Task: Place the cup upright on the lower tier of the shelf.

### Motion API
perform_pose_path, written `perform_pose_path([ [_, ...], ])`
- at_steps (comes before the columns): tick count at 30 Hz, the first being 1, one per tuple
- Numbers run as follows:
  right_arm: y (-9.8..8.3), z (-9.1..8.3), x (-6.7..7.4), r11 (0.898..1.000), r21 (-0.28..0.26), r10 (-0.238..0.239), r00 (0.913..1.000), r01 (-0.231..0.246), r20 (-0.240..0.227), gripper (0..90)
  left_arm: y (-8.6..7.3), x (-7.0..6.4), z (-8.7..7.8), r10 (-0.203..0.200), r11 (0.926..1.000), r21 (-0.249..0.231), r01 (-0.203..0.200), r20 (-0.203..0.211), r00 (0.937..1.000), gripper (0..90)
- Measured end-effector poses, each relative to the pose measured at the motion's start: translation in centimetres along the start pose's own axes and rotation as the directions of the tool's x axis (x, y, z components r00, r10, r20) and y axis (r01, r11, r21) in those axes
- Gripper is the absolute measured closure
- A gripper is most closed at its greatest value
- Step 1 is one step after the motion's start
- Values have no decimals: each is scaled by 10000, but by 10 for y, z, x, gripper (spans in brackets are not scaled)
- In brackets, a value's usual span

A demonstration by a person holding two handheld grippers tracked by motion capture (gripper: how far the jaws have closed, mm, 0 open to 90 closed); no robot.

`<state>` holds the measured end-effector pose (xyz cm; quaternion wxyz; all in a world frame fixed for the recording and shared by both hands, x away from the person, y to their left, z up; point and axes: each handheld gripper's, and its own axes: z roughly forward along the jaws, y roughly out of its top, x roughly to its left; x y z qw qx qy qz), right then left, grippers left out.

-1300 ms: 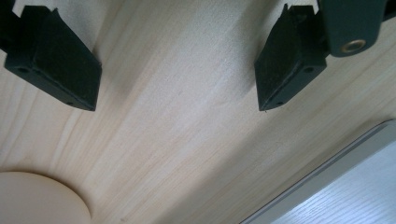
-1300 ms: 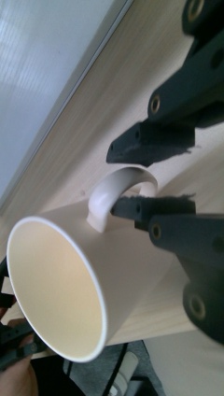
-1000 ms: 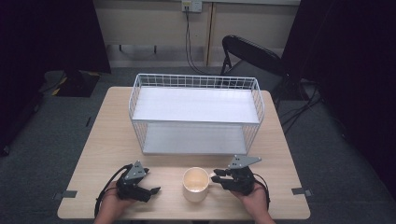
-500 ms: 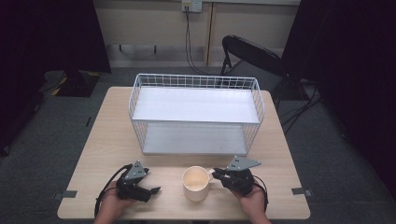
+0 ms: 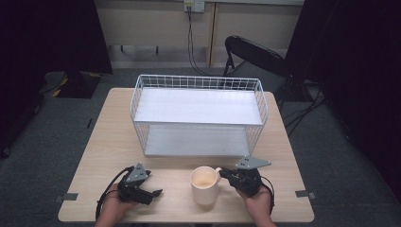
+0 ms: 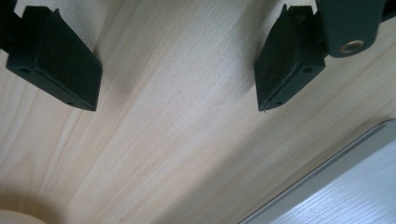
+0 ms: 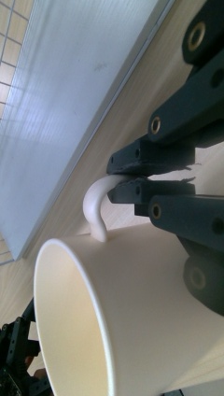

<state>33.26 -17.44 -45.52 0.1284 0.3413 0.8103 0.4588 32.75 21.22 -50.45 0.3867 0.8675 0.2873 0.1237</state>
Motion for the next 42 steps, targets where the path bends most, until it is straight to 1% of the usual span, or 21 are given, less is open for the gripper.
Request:
perform_pose_path([
  [2, 0, -1, -2, 10000, -35, 29, 10000, -29, -34, 856, 0, 0, 0, -2, 10000, 0, 2, -2, 10000, 149],
  [9, 1, -5, -6, 9996, -73, 284, 9993, -282, 245, 855, 0, 0, 0, -1, 10000, -1, 1, -2, 10000, 149],
  [12, 2, -6, -8, 9995, -93, 295, 9992, -293, 285, 856, 0, 0, 0, -3, 10000, -2, 3, -1, 10000, 149],
  [15, 4, -7, -10, 9987, -176, 494, 9982, -489, 339, 856, 0, 0, 0, -1, 10000, 1, 1, 0, 10000, 149],
  [19, 6, -6, -12, 9984, -177, 548, 9974, -540, 479, 856, 0, 0, 0, -2, 10000, -1, 2, -1, 10000, 149],
  [23, 7, -5, -14, 9976, -224, 673, 9965, -662, 494, 856, 0, 0, 0, -1, 10000, -1, 1, 0, 10000, 149],
  [26, 9, -4, -15, 9975, -207, 685, 9959, -674, 586, 856, 0, 0, 0, 1, 10000, 0, -1, -1, 10000, 149],
  [34, 13, -3, -19, 9954, -328, 923, 9931, -901, 725, 856, 0, 0, 0, -1, 10000, -1, 1, 1, 10000, 148],
  [42, 19, 0, -21, 9945, -402, 1000, 9909, -968, 898, 856, 0, 0, 0, -1, 10000, -2, 1, 2, 10000, 148],
])
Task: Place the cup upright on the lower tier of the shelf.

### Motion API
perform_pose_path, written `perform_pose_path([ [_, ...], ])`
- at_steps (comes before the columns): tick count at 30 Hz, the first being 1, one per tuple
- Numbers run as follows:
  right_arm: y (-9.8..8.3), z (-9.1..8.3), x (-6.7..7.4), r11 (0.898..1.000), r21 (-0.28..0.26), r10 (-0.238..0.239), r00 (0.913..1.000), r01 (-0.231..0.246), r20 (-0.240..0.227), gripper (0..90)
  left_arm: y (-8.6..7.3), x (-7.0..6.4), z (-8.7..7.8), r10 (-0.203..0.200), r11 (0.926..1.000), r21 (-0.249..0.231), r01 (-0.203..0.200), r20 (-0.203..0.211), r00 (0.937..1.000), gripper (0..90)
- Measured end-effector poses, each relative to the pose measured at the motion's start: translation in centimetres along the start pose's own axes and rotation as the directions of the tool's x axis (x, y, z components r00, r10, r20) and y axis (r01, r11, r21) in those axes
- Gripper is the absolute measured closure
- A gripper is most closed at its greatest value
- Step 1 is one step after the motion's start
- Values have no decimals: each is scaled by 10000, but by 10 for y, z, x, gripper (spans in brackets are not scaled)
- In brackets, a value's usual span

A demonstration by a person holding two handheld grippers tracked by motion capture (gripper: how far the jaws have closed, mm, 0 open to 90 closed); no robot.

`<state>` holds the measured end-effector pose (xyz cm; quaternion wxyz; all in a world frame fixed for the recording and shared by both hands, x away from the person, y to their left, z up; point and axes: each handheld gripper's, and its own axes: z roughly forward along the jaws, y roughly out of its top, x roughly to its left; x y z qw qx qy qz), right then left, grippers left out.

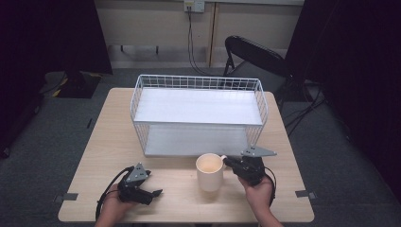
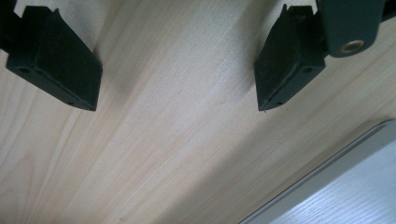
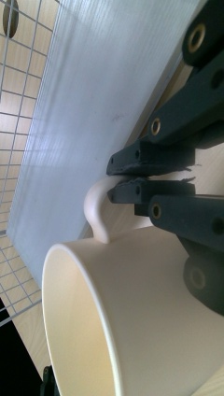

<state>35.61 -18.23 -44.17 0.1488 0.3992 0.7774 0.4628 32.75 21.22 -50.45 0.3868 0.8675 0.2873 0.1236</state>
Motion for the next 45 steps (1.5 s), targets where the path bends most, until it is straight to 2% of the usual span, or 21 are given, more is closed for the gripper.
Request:
perform_pose_path([
  [11, 5, 7, 1, 9996, -126, 261, 9994, -258, 218, 856, 0, 0, 0, 13, 10000, 11, -13, 6, 10000, 145],
  [27, 14, 16, 2, 9991, -320, 308, 9967, -284, 756, 856, 0, 0, 0, 20, 10000, 9, -20, 11, 10000, 142],
  [37, 20, 21, 4, 9976, -593, 445, 9903, -370, 1313, 855, 0, 0, 0, 22, 10000, 12, -22, 13, 10000, 142],
  [45, 23, 25, 5, 9967, -679, 551, 9866, -451, 1537, 855, 0, 0, 0, 21, 10000, 12, -21, 12, 10000, 143],
])
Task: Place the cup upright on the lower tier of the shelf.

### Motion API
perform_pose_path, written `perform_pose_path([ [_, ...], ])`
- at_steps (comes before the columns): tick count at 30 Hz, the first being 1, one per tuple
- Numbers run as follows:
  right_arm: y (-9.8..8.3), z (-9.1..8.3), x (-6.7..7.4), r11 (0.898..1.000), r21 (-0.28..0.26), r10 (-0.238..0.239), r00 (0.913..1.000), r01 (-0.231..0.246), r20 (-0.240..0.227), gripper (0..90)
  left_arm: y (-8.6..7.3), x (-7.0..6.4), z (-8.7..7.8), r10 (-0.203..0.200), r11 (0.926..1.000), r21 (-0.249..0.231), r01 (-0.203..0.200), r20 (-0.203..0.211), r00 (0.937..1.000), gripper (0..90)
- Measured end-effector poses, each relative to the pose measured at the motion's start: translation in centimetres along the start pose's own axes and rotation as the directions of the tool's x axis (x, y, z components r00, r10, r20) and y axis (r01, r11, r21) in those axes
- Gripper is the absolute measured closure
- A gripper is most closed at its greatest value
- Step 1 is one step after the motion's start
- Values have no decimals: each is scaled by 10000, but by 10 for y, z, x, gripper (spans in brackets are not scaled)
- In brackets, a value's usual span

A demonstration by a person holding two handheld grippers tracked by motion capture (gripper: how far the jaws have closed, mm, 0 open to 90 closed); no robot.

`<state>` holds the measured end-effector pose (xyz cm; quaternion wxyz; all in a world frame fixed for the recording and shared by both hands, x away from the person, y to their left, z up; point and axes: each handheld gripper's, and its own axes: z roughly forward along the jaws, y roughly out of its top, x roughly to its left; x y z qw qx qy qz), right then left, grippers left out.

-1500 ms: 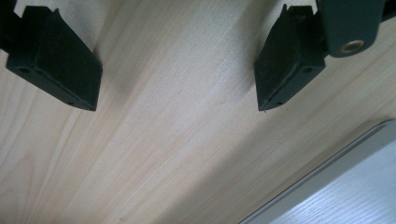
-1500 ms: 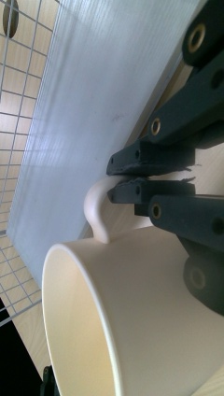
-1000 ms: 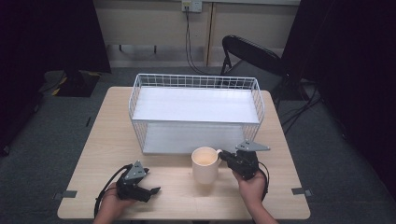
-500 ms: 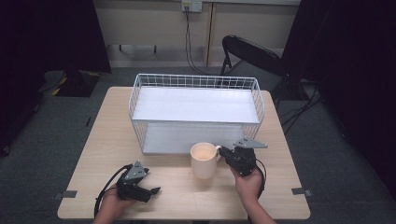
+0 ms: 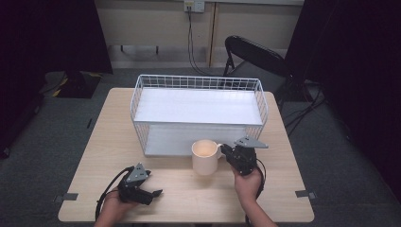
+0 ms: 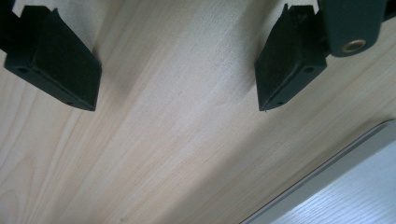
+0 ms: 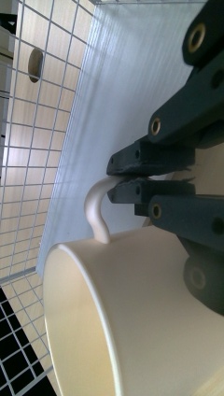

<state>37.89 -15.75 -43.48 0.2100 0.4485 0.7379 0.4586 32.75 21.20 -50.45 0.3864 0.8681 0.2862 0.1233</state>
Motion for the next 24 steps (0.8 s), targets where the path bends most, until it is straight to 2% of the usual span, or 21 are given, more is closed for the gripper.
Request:
perform_pose_path([
  [14, 6, 10, 3, 9997, -225, -9, 9984, 22, 557, 854, 0, 0, 0, -2, 10000, -3, 2, 1, 10000, 143],
  [20, 7, 14, 3, 9993, -353, 177, 9968, -150, 781, 854, 0, 0, 0, -3, 10000, -3, 3, 0, 10000, 142],
  [24, 8, 16, 3, 9991, -432, 88, 9953, -47, 961, 853, 0, 0, 0, 1, 10000, 3, -1, 10, 10000, 139],
])
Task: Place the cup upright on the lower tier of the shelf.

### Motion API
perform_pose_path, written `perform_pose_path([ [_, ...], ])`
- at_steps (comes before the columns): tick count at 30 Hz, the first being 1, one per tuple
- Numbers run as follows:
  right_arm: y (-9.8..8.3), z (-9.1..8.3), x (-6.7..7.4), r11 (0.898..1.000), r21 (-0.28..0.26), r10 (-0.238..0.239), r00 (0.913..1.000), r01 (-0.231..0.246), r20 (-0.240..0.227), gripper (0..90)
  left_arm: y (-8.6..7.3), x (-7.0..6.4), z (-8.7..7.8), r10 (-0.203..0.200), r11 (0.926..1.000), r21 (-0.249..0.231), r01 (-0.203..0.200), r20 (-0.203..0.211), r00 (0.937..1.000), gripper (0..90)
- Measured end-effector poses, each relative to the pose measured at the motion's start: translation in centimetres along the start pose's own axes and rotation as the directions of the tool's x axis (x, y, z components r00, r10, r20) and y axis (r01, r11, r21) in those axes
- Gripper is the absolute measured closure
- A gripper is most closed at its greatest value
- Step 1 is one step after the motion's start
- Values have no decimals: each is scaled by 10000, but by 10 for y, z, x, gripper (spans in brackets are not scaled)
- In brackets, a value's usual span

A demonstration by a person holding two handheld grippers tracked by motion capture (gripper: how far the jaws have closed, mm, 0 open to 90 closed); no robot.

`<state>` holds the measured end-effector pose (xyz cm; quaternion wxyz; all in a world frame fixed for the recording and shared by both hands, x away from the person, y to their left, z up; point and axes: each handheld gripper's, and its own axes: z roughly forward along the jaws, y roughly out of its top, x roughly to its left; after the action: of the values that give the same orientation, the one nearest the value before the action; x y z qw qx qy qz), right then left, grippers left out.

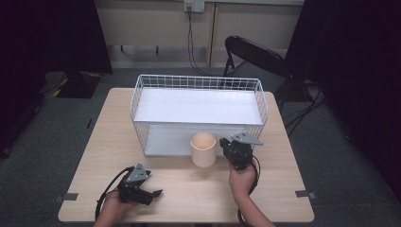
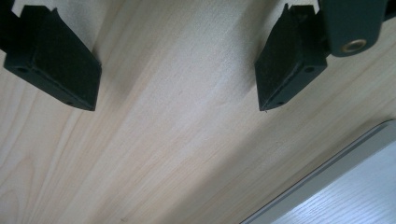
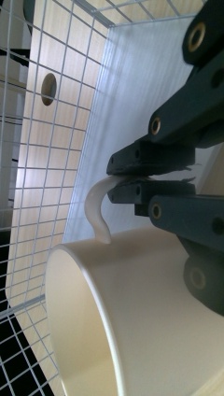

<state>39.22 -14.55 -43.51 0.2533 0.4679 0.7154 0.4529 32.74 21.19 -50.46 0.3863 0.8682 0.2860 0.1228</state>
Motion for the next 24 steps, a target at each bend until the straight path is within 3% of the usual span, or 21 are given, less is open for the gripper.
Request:
perform_pose_path([
  [24, 0, 10, 4, 9996, -244, 124, 9992, -115, 372, 850, 0, 0, 0, 6, 10000, -2, -6, -3, 10000, 139],
])
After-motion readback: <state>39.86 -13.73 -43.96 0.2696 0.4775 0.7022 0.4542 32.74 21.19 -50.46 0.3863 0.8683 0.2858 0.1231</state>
